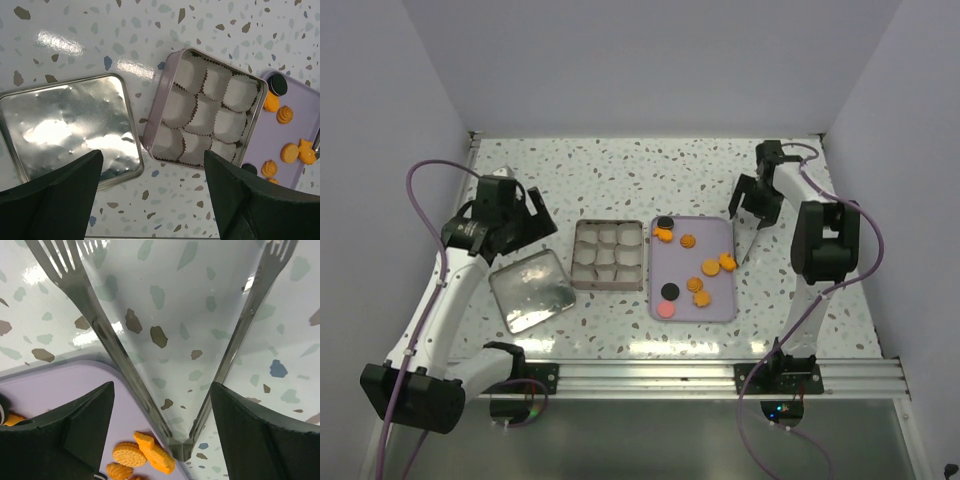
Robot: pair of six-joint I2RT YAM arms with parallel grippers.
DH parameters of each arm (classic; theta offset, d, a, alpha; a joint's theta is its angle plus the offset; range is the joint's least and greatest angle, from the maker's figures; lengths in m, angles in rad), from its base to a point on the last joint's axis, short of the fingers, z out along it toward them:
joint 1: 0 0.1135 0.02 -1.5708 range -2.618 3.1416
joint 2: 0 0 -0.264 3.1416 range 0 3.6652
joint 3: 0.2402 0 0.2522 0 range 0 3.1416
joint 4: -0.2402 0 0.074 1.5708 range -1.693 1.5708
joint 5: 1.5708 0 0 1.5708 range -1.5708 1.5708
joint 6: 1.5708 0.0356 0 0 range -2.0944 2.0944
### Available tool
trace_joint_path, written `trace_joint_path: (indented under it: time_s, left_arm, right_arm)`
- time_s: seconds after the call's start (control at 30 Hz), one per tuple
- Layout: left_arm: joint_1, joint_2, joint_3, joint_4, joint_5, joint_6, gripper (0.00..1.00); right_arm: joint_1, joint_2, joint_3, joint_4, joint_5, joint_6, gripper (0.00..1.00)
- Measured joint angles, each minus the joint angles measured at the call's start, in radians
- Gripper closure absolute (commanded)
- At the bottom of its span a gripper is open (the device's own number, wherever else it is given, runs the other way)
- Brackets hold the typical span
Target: Pack the cookies
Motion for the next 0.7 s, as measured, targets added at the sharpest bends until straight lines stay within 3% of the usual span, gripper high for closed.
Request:
trace_joint_path:
  time_s: [0.3, 0.43, 0.6, 0.7]
  left_arm:
    - [-0.006, 0.023, -0.004, 0.011, 0.000, 0.000, 0.13]
    - [-0.016, 0.037, -0.004, 0.013, 0.001, 0.000, 0.13]
    - [-0.027, 0.054, -0.004, 0.033, 0.000, 0.000, 0.13]
    - [-0.034, 0.062, -0.004, 0.042, 0.000, 0.000, 0.13]
  right_arm:
    - [0.003, 0.008, 0.109, -0.089, 0.154, -0.027, 0.19]
    - [0.003, 0.005, 0.114, -0.103, 0.150, -0.049, 0.19]
    - [0.015, -0.031, 0.105, -0.092, 0.072, -0.073, 0.03]
    - [0.031, -0.082, 0.069, -0.080, 0.059, -0.083, 0.01]
